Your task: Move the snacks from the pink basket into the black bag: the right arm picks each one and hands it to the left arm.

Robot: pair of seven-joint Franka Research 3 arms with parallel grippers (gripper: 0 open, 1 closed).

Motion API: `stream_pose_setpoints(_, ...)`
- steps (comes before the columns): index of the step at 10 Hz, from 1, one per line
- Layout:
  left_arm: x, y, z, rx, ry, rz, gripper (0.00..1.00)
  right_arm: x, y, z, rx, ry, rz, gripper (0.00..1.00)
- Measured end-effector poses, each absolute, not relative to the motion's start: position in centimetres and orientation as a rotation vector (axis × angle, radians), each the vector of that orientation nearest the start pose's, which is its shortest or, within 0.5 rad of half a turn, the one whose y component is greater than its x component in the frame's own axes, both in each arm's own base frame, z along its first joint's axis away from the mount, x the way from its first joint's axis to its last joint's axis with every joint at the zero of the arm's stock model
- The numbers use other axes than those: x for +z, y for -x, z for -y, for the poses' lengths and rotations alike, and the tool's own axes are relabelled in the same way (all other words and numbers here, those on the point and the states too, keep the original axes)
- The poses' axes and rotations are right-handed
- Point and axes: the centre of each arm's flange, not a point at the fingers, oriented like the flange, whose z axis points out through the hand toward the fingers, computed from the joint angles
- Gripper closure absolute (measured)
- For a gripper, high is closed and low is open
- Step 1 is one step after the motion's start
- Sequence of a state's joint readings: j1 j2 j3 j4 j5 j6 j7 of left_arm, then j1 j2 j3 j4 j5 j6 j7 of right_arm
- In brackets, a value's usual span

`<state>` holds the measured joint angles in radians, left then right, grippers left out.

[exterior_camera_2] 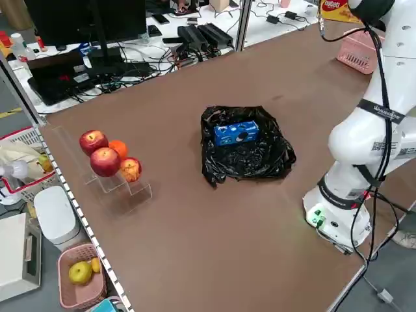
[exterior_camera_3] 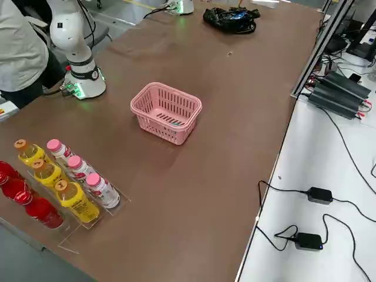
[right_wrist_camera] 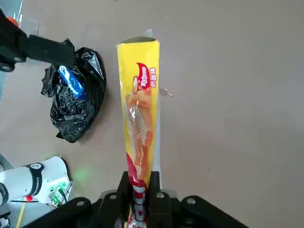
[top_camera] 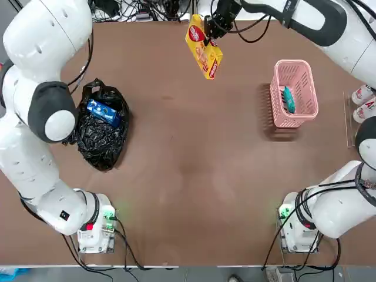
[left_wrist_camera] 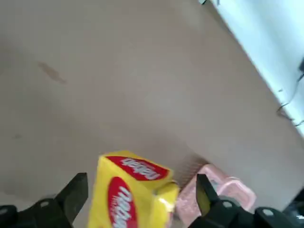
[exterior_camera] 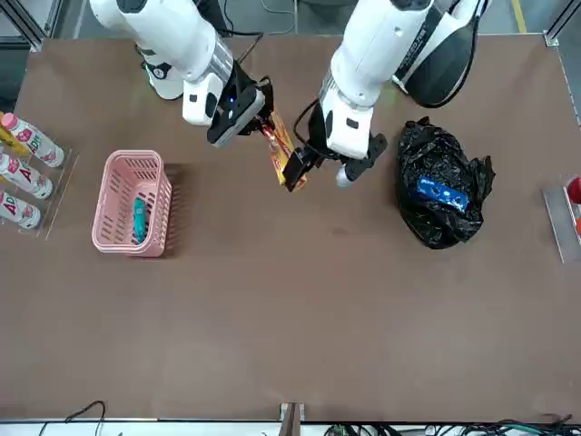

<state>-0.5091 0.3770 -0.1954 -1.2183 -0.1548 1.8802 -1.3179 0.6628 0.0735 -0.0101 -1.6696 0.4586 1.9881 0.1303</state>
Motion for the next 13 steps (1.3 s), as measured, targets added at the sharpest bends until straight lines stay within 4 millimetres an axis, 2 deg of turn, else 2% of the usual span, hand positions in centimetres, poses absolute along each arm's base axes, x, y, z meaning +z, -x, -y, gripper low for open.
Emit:
stream_pose_setpoints(2,59.0,-54.2,43.0,0.070,3.311,1.080,0.00,58.2,-46.2,-40.1,-0.087,2.590,0.528,0.81)
stream_pose_setpoints(5,58.6,-54.0,43.3,0.088,3.305,1.064,0.00,58.2,-45.2,-41.5,-0.113,2.593,0.577,0.81)
stream_pose_setpoints(8,57.5,-52.1,43.3,0.234,3.191,0.979,0.00,57.8,-44.8,-42.2,-0.122,2.612,0.613,0.81)
stream_pose_setpoints(10,57.2,-51.5,43.0,0.291,3.106,1.056,0.00,57.6,-44.4,-43.0,-0.138,2.615,0.636,0.81)
stream_pose_setpoints(13,58.0,-52.3,42.6,0.265,3.089,1.203,0.00,57.4,-44.3,-43.4,-0.148,2.616,0.647,0.81)
